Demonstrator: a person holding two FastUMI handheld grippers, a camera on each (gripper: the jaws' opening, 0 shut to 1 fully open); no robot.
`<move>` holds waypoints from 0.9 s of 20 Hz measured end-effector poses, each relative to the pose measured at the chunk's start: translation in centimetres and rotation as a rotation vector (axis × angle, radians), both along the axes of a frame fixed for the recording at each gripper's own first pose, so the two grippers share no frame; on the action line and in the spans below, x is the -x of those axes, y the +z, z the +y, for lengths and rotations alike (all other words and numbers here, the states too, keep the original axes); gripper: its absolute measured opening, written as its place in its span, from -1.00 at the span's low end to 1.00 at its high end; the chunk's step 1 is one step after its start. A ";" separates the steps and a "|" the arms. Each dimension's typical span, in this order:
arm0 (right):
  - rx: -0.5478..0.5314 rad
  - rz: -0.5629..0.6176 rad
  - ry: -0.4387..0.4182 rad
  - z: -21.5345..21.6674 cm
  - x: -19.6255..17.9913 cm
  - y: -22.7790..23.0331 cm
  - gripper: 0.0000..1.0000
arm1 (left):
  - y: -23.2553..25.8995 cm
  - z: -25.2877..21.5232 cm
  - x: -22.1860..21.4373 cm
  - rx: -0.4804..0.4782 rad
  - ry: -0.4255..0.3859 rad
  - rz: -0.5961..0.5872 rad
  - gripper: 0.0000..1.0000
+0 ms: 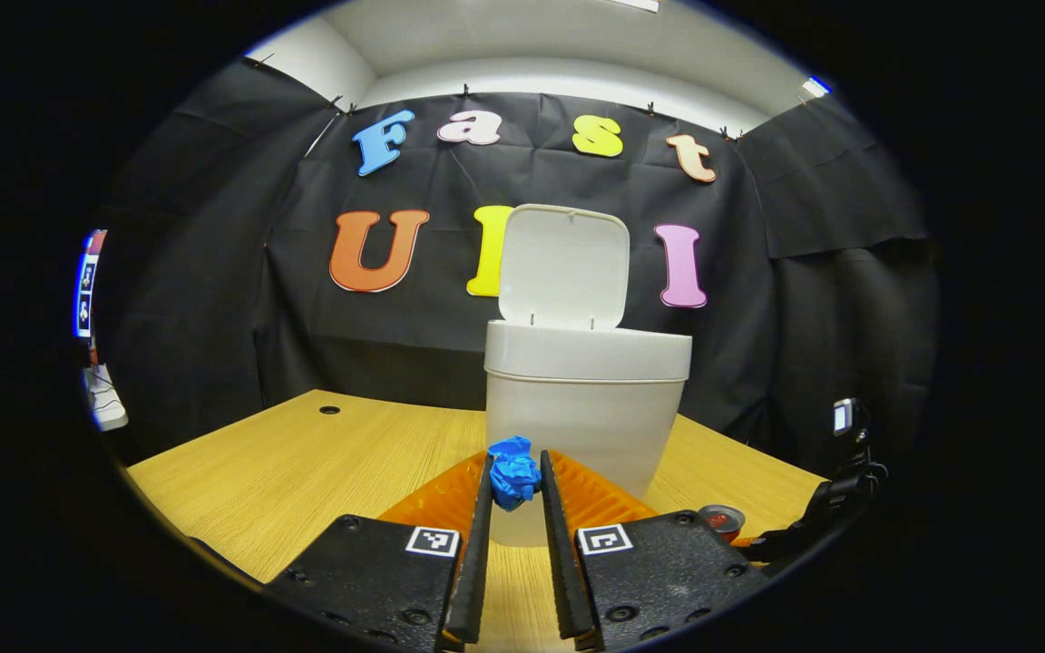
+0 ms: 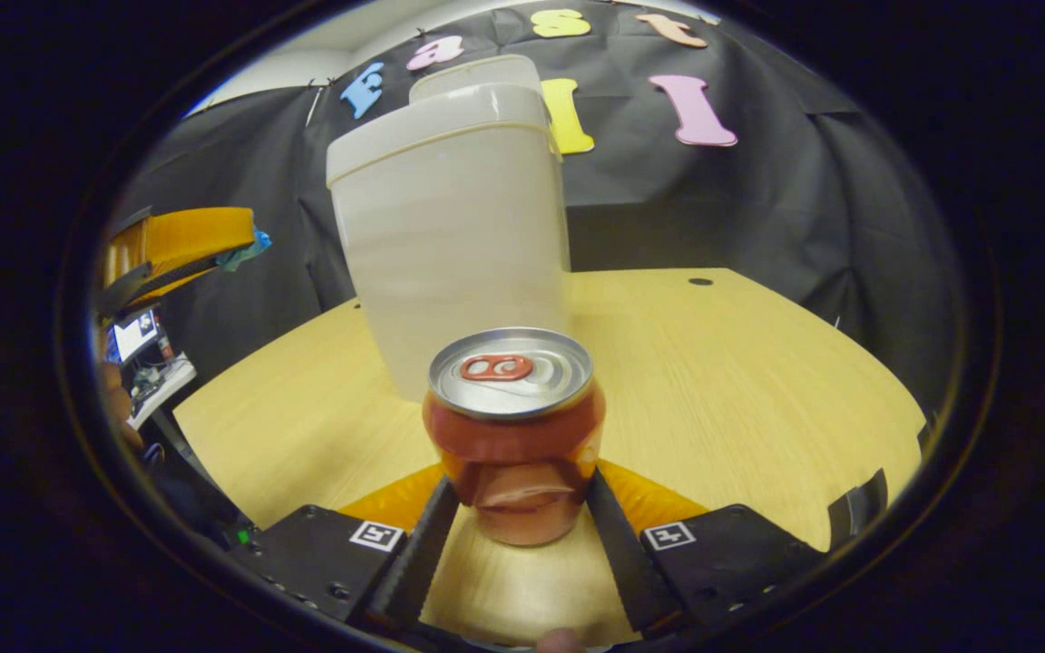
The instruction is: Press the lid of the desktop garbage bin to open it, pick up the crumpled paper on the desktop and throw it into the bin, then pick up the pop can on the desktop and drop it into the bin, and finally close the garbage bin lid.
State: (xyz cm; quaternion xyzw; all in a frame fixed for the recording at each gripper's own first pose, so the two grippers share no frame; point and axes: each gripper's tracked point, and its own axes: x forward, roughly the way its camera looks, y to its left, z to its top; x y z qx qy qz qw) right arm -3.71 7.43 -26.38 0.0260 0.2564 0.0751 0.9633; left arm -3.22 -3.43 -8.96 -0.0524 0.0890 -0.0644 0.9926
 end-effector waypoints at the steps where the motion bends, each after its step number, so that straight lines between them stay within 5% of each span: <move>1: 0.010 -0.010 0.007 -0.2 0.3 0.4 0.60 | 0.5 0.4 -0.4 -0.003 0.012 -0.002 -0.34; 11: 0.006 -0.089 0.040 -1.8 1.7 3.1 0.60 | 11.0 -0.4 -5.9 -0.006 -0.031 -0.167 -0.27; 18: -0.017 -0.093 -0.013 -5.4 1.4 3.2 0.61 | 12.0 -3.0 -11.0 0.005 -0.059 -0.135 -0.34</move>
